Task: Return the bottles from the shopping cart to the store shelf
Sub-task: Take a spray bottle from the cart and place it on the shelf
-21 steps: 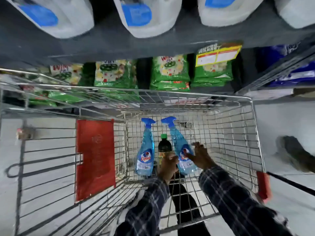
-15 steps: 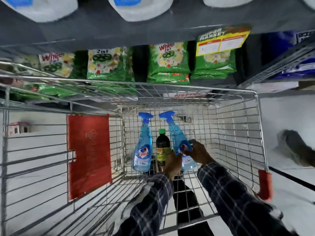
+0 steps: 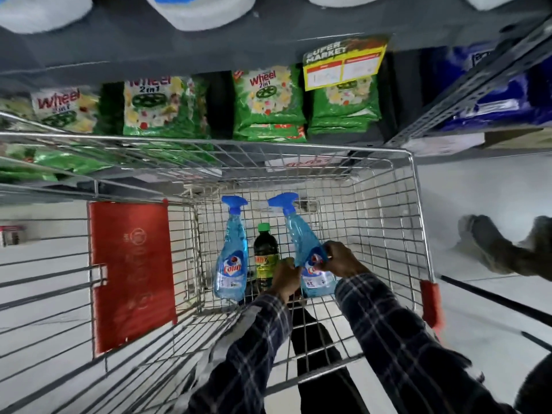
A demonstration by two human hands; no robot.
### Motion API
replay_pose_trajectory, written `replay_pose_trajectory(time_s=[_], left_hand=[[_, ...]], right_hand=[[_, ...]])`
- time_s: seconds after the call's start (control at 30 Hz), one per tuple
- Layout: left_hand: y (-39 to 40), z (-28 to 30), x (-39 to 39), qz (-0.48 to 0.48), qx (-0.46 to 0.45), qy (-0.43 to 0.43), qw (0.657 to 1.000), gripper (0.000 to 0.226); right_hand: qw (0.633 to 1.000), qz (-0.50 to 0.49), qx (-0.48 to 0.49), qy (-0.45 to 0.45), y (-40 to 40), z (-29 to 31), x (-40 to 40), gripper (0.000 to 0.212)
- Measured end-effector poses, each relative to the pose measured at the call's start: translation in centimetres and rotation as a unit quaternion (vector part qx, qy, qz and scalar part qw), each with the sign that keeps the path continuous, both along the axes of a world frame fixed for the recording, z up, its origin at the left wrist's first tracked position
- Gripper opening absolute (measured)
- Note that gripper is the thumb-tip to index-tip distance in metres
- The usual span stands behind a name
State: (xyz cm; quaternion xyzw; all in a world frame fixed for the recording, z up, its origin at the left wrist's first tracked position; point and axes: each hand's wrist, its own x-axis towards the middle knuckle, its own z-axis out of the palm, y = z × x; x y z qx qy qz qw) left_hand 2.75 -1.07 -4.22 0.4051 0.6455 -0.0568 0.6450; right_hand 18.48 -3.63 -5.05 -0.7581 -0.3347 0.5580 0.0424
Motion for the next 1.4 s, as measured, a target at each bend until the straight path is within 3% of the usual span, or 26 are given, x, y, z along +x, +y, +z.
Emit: replay_pose_trajectory(time_s=[0.2,0.27,0.33,0.43,0.53,0.7,0.8,0.97,1.07,1.17,1.4], left_hand=[[0.6,7.0,-3.1,-0.043,0.088,-0.073,0.992,0.020],[1.4,10.9,-4.8,-0.033,0.126,-0.099,0.987,0.024],[2.8,15.7,-6.7,-0.037,0.151,-0.120,0.980,0.013],[4.9,22.7,-9.6,-0.036,0.197,-0.187,0.962,0.038],[7.5,29.6,-12.2,-0.045,0.259,-0.221,0.939,0.024],[12.1,42.9,-14.0,-0.058,0.363,-0.271,0.890,0.022],[14.8,51.1,-13.7,-0.056,0.461,-0.288,0.837,0.023],[17.4,62.6,-11.7,0.007,0.533,-0.348,0.772,0.026],[18.9,66.1,-9.6,0.030,0.554,-0.371,0.745,0.022],[20.9,68.4,-7.1,0.041,0.563,-0.387,0.729,0.021],[26.8,70.0,-0.7,0.061,0.525,-0.395,0.751,0.030]], right_hand=[[0.996,-0.017,0.088,0.020,-0.6,7.4,-1.5,0.050],[0.989,-0.038,0.134,0.045,-0.5,11.6,-2.6,0.051],[0.979,-0.041,0.188,0.070,0.2,16.2,-3.7,0.050],[0.956,-0.048,0.277,0.089,1.4,23.1,-5.8,0.044],[0.929,-0.038,0.355,0.096,3.9,29.9,-7.3,0.037],[0.863,-0.030,0.490,0.120,7.9,42.5,-8.3,0.037],[0.803,-0.037,0.579,0.136,10.4,50.5,-8.5,0.034],[0.715,-0.039,0.681,0.152,14.1,62.1,-7.3,0.039],[0.689,-0.037,0.714,0.118,16.0,65.8,-5.7,0.040],[0.689,-0.045,0.717,0.098,18.6,68.2,-3.7,0.040],[0.704,-0.084,0.698,0.103,24.4,70.5,0.4,0.036]])
